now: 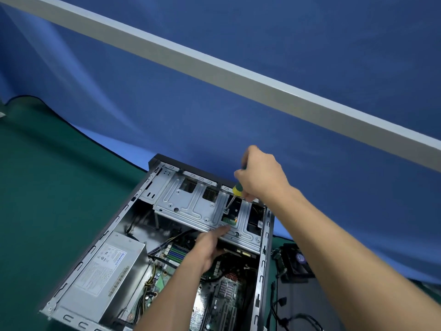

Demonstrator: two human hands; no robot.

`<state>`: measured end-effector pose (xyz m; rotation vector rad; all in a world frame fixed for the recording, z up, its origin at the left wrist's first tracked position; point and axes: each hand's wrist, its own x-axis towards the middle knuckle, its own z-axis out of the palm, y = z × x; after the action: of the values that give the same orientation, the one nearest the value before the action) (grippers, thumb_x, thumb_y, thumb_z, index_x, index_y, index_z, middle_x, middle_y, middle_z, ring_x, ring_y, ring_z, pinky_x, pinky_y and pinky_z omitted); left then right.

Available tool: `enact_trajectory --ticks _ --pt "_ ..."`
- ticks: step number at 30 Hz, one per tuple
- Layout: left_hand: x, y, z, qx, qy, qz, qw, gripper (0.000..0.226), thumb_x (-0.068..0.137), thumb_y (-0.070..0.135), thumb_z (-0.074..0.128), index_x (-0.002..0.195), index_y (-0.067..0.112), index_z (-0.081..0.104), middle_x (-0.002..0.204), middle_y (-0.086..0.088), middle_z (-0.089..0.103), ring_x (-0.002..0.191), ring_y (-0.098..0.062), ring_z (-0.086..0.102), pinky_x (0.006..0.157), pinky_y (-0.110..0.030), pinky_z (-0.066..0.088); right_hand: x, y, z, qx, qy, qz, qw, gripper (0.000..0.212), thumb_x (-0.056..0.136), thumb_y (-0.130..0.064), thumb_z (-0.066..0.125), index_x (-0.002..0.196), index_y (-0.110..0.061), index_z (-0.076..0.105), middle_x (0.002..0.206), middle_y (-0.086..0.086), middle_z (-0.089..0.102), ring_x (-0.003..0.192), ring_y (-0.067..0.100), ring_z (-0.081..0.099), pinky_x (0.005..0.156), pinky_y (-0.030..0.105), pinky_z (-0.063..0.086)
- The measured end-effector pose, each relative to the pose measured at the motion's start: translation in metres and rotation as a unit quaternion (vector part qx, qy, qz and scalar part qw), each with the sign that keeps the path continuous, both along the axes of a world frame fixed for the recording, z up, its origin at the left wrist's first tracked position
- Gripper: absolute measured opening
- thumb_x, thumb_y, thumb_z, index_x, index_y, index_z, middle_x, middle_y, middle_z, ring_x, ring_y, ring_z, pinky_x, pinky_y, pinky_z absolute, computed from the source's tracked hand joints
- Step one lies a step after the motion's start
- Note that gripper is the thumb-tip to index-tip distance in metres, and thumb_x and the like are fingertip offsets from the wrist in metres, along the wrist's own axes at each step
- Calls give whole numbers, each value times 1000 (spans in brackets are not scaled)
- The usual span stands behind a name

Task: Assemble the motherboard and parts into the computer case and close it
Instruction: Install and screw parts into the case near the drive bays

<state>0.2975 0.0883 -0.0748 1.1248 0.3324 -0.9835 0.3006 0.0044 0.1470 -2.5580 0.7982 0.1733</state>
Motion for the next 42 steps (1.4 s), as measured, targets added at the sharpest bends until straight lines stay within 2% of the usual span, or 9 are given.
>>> enact_trajectory --ticks 3,11,15,19,23,30,34,37,42 --pt "-1 -1 0 11 -5 2 1000 47 80 23 73 119 0 60 133 -19 54 123 -36 48 104 -49 42 -3 -1 -2 -119 -7 21 993 28 101 -31 42 110 -5 45 106 17 60 84 32 51 65 34 38" --pt "2 -2 -4 4 2 3 1000 46 80 21 73 118 -1 60 132 -19 54 126 -36 46 104 -50 41 0 -10 3 -81 35 -6 996 54 93 -33 54 134 -12 25 109 14 57 90 32 58 67 35 42" --pt "2 -2 -3 3 5 4 1000 43 81 19 73 116 -2 61 131 -20 54 125 -37 46 102 -50 42 -4 -9 -3 -151 21 17 988 24 97 -32 45 101 -9 38 98 11 62 75 30 49 58 32 36" --pt "2 0 -3 -15 6 3 1000 42 84 18 70 120 -3 59 136 -20 50 129 -38 41 103 -51 41 -2 2 0 -48 3 38 998 43 89 -20 53 125 -15 28 99 10 55 82 31 56 63 34 42" --pt "3 0 -1 -22 13 3 1000 34 84 18 70 113 2 60 136 -12 48 131 -36 36 98 -46 45 -2 13 -9 -184 -23 60 981 27 98 -33 47 103 -11 31 88 8 57 74 29 49 47 31 23" --pt "1 0 -1 -19 1 -2 1000 19 82 19 71 98 9 65 135 -11 49 117 -30 46 98 -45 46 10 -1 6 -144 48 49 987 25 98 -29 46 111 -8 43 110 12 61 85 31 52 65 32 37" --pt "2 2 0 -16 8 -6 1000 19 84 20 71 99 12 64 131 -5 48 129 -33 39 97 -44 47 14 8 11 -12 70 77 994 54 88 -10 48 135 -13 22 114 16 52 89 34 58 69 35 46" --pt "2 3 3 -14 12 -11 1000 27 82 22 72 104 11 62 130 -6 48 113 -28 51 89 -40 52 23 12 8 -110 65 92 988 33 94 -15 47 124 -6 37 113 15 58 91 31 54 64 33 37" --pt "3 3 4 -11 24 -14 1000 38 81 22 73 114 8 61 139 -9 46 127 -34 44 100 -44 46 40 7 18 -56 154 91 982 24 92 -9 41 116 -8 40 76 9 63 63 24 59 57 28 46"
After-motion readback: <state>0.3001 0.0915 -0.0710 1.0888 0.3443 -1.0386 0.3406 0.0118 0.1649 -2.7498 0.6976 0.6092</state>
